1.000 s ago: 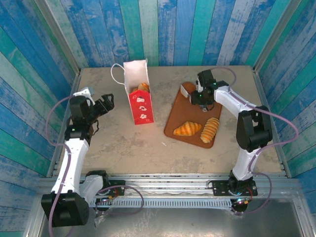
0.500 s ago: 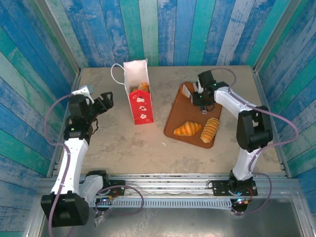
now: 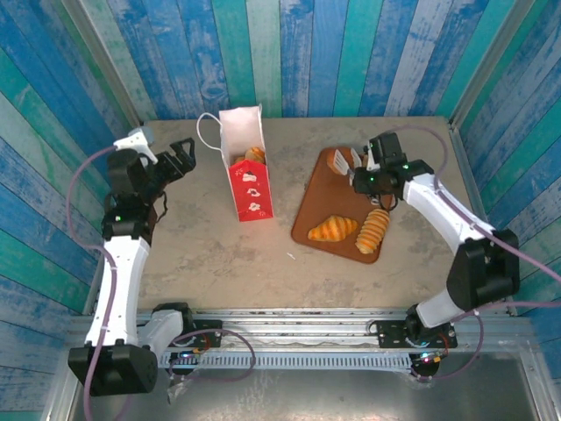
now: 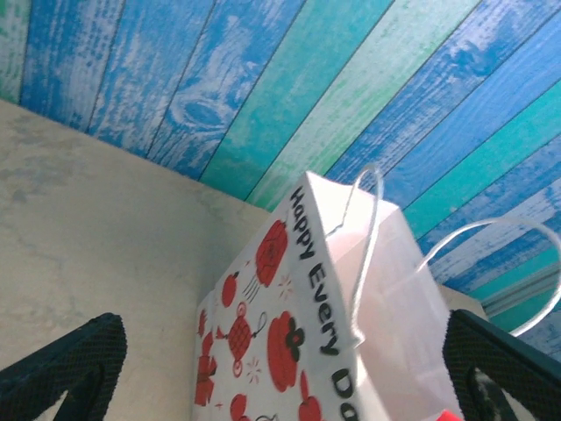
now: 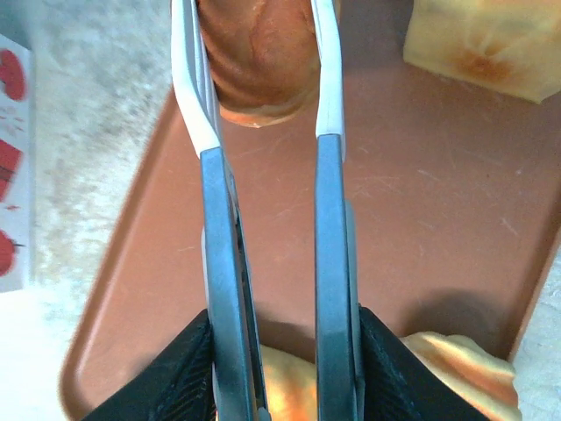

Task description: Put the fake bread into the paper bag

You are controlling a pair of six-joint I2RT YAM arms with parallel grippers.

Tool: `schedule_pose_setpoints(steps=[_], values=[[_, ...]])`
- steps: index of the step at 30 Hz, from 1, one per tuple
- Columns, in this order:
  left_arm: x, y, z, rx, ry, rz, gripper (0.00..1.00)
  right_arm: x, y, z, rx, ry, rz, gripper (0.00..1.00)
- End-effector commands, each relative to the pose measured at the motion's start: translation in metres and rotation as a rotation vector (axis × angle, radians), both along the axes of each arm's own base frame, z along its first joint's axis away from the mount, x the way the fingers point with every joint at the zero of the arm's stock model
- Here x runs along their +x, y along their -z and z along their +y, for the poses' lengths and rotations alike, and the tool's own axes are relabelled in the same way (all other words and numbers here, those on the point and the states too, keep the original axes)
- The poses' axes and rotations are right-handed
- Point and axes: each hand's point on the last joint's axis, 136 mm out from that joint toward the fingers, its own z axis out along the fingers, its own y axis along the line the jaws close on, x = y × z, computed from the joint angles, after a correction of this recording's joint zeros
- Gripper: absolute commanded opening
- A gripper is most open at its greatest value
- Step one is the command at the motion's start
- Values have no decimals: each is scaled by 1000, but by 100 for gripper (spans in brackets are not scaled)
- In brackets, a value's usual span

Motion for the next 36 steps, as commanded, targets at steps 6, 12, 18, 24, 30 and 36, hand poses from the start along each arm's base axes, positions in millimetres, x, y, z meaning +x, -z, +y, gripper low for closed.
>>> schedule_pose_setpoints(steps=[6, 12, 18, 24, 30, 36], values=[[33, -22, -30, -63, 202, 13, 87, -23, -96, 12, 195, -9, -232, 15], [57, -19, -39, -78, 271, 25, 76, -44, -159, 28, 305, -54, -364, 15], [75, -12, -39, -80, 283, 45, 64, -62, -213, 56, 390, -133, -468, 15], [86, -6, -40, -90, 291, 51, 36, -71, -244, 91, 451, -212, -533, 14], [90, -8, -37, -82, 270, 46, 9, -81, -269, 138, 525, -316, -593, 14], [88, -5, -29, -63, 220, 50, 1, -84, -274, 184, 563, -400, -584, 14]])
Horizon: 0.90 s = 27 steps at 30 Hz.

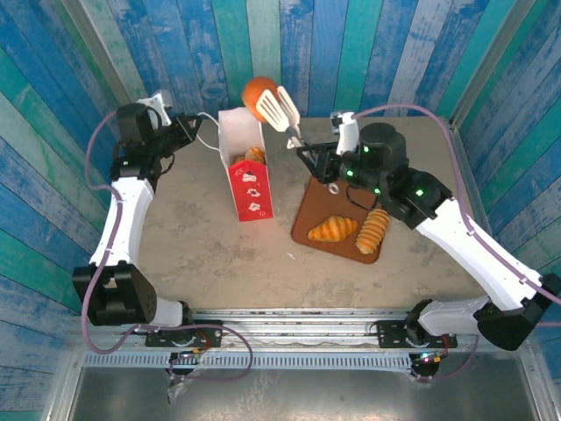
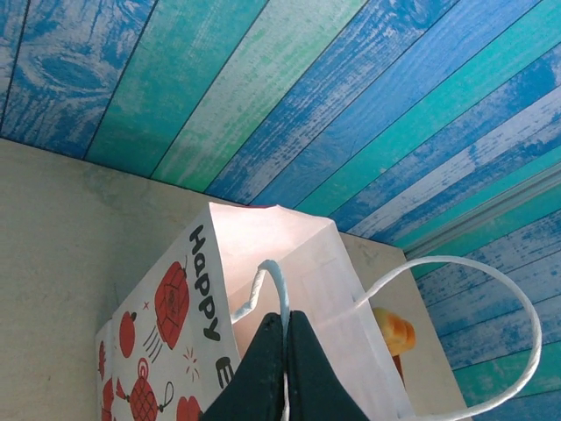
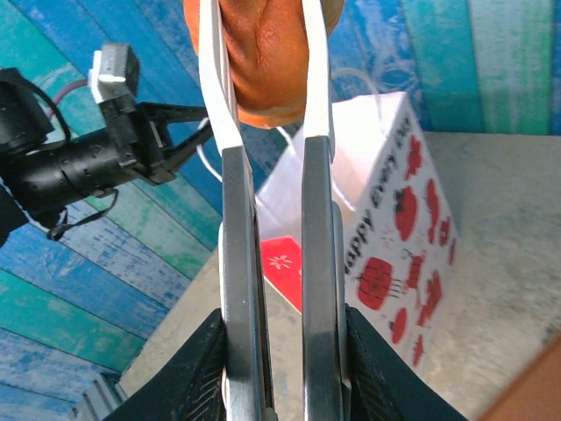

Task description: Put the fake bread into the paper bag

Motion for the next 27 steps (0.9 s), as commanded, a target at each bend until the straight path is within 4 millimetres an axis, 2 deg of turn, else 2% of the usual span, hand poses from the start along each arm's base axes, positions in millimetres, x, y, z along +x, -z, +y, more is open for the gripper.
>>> schedule_pose_setpoints(steps=[1, 6, 12, 19, 23, 27], values=[[5, -3, 6, 19, -28, -23, 0, -1, -41, 22, 100, -33, -94, 14], [2, -3, 9, 33, -47, -23, 0, 1, -31, 59, 117, -81, -63, 14], [-2, 0, 16, 70, -80, -18, 0, 13, -5, 87, 117, -90, 10, 13], [-5, 0, 18, 89, -91, -16, 0, 29, 38, 92, 44, -20, 96, 13], [-6, -2, 20, 100, -103, -19, 0, 34, 56, 85, -8, 27, 121, 13], [-7, -1, 23, 107, -116, -18, 0, 37, 66, 75, -39, 74, 123, 13]])
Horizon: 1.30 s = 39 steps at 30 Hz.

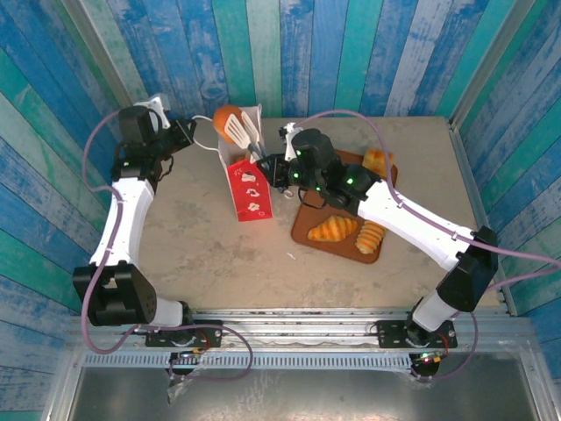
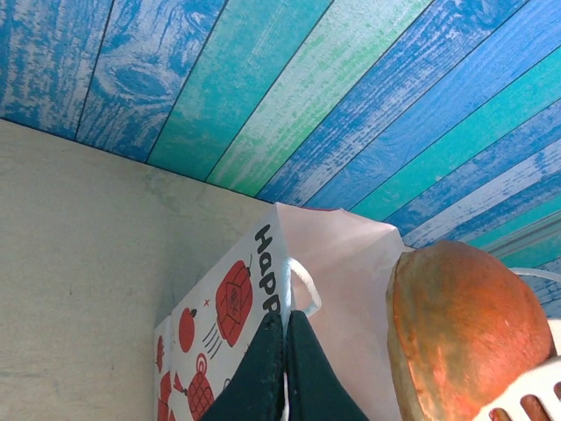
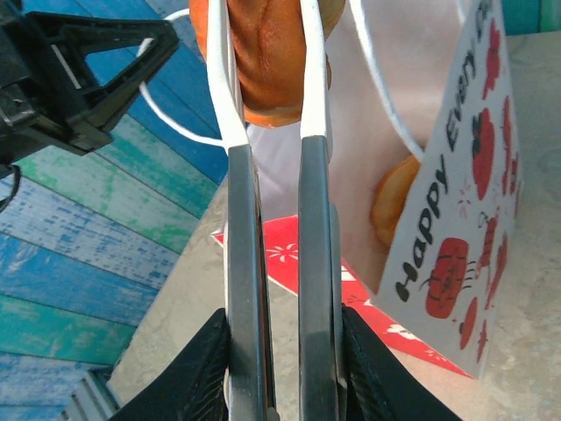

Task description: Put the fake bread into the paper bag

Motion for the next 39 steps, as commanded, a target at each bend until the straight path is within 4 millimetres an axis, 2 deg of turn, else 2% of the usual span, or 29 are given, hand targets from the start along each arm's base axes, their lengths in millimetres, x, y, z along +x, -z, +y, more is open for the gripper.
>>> schedule_pose_setpoints(steps=[1, 12, 21, 31, 35, 39], values=[[-11, -17, 5, 31, -23, -46, 0, 5, -14, -11, 15, 62, -46, 13], [-13, -18, 9, 48, -43, -50, 0, -2, 3, -20, -65, 56, -15, 14], [-13, -17, 8, 41, -39, -49, 0, -8, -17, -24, -40, 35, -58, 14], [-14, -16, 6, 37, -31, -52, 0, 2, 17, -19, -143, 45, -9, 15], [-14, -16, 7, 37, -33, -52, 0, 4, 22, -19, -167, 46, -3, 17], [-15, -16, 6, 36, -28, -53, 0, 3, 22, -17, -171, 37, -2, 24]])
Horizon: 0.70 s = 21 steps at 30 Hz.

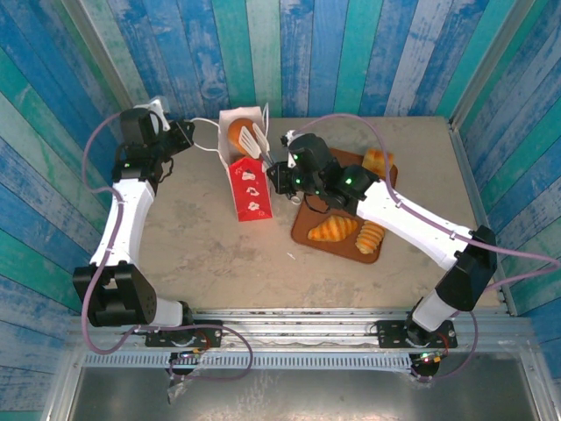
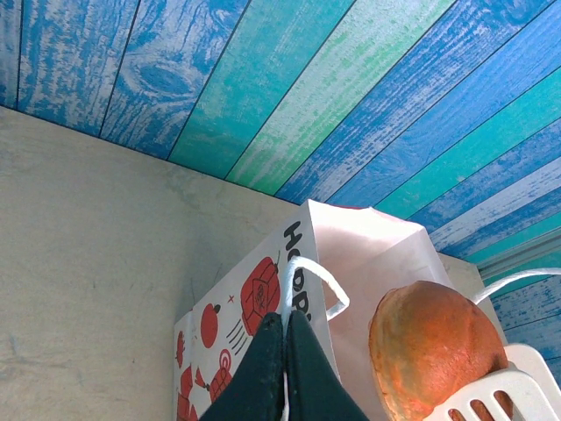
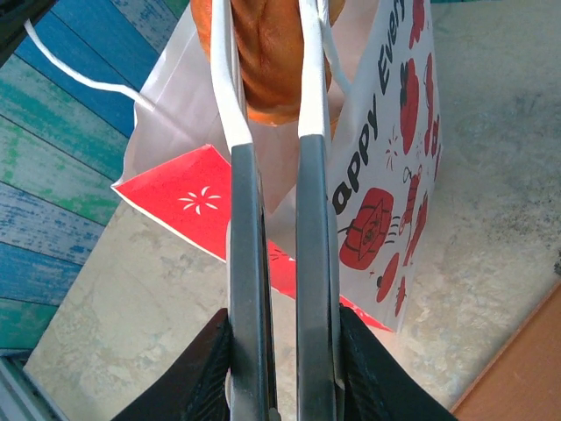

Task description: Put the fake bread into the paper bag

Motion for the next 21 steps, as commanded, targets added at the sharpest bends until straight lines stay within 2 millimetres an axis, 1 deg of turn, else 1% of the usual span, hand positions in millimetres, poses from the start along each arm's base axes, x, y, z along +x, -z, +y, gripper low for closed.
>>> schedule_pose_setpoints(steps=[1, 5, 14, 21], values=[[-14, -24, 0, 16, 2, -69, 1, 3, -11, 2, -3, -2, -28, 26], [-14, -26, -1, 13, 7, -72, 2, 3, -19, 3, 5, -11, -43, 31], [-16, -27, -1, 13, 8, -78, 7, 3, -22, 4, -5, -20, -49, 41], [-16, -28, -2, 12, 13, -79, 9, 4, -28, 4, -6, -20, -60, 48]])
